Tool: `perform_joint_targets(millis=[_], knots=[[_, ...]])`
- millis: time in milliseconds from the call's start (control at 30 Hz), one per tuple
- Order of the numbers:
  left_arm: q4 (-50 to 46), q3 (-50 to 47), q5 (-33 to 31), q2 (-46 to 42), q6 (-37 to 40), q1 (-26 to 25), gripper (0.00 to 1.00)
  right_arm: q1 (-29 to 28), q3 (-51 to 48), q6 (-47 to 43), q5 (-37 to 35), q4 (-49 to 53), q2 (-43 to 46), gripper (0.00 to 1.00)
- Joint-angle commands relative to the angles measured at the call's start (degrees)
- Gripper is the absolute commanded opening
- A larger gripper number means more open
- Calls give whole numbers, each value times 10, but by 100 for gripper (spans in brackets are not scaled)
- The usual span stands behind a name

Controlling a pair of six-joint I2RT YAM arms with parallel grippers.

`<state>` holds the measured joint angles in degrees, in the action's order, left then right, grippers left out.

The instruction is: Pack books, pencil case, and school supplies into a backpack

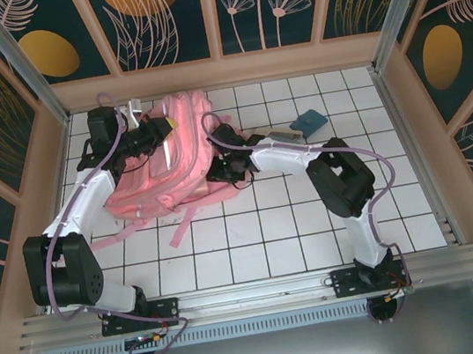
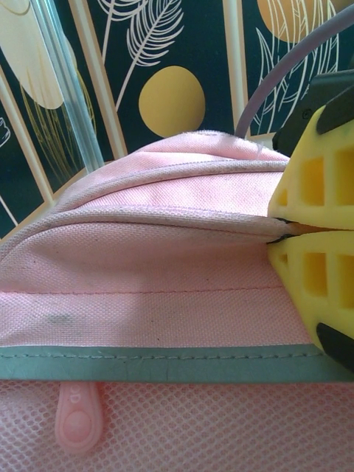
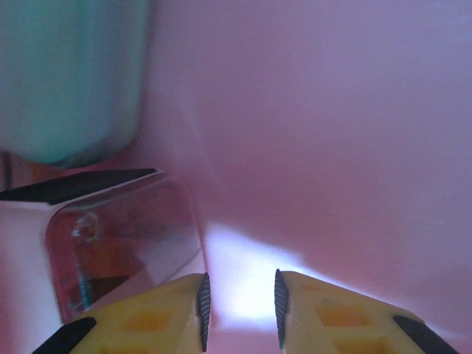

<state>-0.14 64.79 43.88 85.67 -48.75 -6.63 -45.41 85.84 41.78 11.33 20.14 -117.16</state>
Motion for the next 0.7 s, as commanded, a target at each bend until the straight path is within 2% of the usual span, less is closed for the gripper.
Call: perform_joint_targets(millis=[0, 200, 467, 667], knots=[[49, 4, 30, -15, 2, -2, 0, -18, 39, -14, 50, -42, -11, 33], [40, 1, 30, -22, 10, -2, 0, -14, 28, -18, 19, -14, 4, 38], [43, 5, 60, -19, 17, -2, 0, 18, -71, -45, -43, -8, 111, 50], [47, 8, 73, -15, 16, -2, 0, 60, -132, -80, -94, 1, 189, 53]])
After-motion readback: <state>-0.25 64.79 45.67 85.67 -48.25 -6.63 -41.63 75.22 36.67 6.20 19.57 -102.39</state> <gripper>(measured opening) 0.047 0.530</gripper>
